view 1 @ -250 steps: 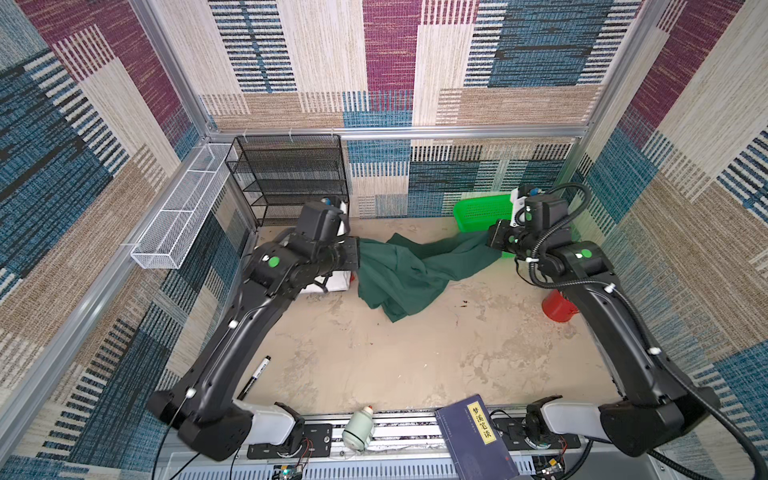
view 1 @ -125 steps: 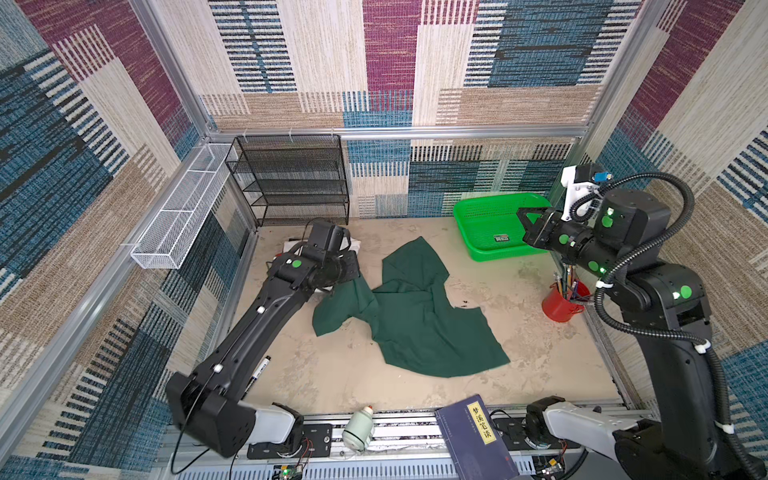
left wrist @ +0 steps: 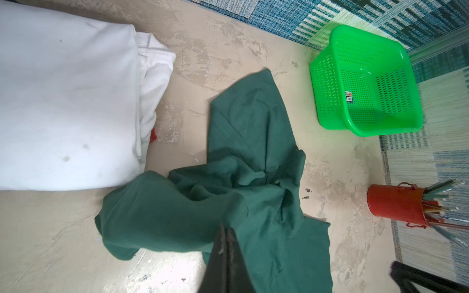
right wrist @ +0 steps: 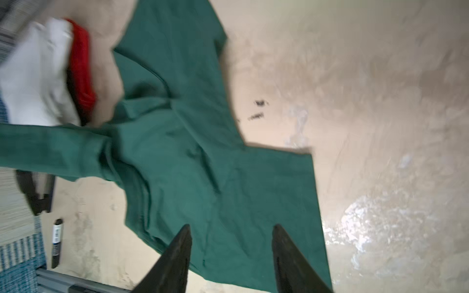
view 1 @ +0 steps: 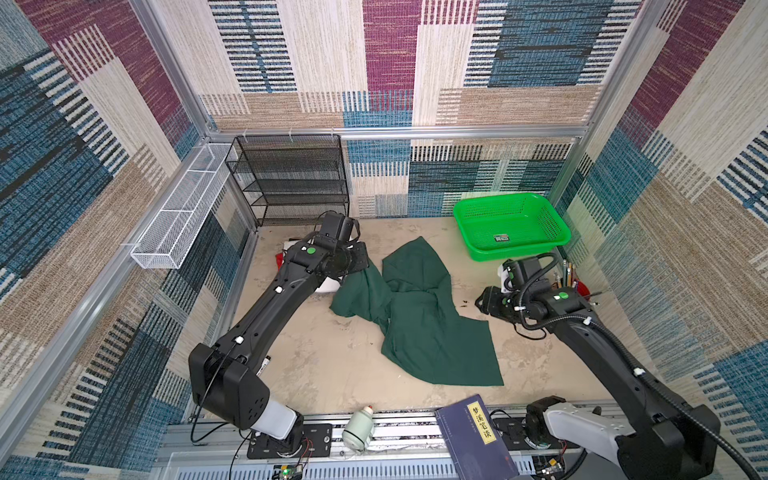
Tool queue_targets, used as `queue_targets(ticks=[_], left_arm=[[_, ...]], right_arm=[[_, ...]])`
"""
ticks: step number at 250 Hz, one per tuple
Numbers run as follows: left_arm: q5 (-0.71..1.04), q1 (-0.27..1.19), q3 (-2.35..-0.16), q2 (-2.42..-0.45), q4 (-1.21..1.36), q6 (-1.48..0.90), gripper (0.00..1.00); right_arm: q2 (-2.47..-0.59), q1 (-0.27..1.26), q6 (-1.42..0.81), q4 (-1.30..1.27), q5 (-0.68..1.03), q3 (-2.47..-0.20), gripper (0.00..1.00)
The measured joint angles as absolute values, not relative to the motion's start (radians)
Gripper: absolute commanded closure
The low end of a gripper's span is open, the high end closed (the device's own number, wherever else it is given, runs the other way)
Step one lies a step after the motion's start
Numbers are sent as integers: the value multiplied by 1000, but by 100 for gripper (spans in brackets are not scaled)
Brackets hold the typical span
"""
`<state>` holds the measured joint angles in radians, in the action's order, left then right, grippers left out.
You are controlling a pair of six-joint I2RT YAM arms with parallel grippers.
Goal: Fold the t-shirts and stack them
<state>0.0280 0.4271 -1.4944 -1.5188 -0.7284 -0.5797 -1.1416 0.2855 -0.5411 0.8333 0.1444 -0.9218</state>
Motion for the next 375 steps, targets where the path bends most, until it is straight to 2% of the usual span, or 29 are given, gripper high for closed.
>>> queue_targets(ticks=[59, 126, 136, 147, 180, 215, 230, 276, 324, 348, 375], left_arm=[[30, 425, -1452, -1510, -706, -588, 100], [42, 423, -1443, -1509, -693, -601, 100], [51, 424, -1446, -1512, -693, -601, 100], [57, 424, -1452, -1520, -694, -601, 100], [62, 424, -1481, -1552, -693, -601, 100], [101, 424, -1535, -1620, -693, -601, 100], [125, 426, -1575, -1662, -692, -601, 100], [219, 440, -1831, -1874, -704, -601, 100], [342, 455, -2320, -2175, -761, -585, 100], [376, 458, -2587, -2308, -773, -559, 100], [400, 443, -2677, -2352, -710, -547, 100]], right_arm=[[-1301, 287, -540, 678, 182, -764, 39], [-1496, 323, -506, 562, 180, -757, 39], [-1511, 326, -506, 537, 182, -761, 44], [-1527, 329, -499, 497, 184, -761, 54], [-1570, 329, -497, 402, 183, -761, 100], [-1548, 322, -517, 374, 183, -752, 100], [-1511, 310, -523, 450, 172, -753, 100], [-1291, 284, -538, 625, 142, -826, 100], [-1091, 295, -533, 673, 297, -833, 100], [-1040, 373, -551, 700, 369, -825, 100], [-1023, 538, -631, 668, 432, -824, 100]])
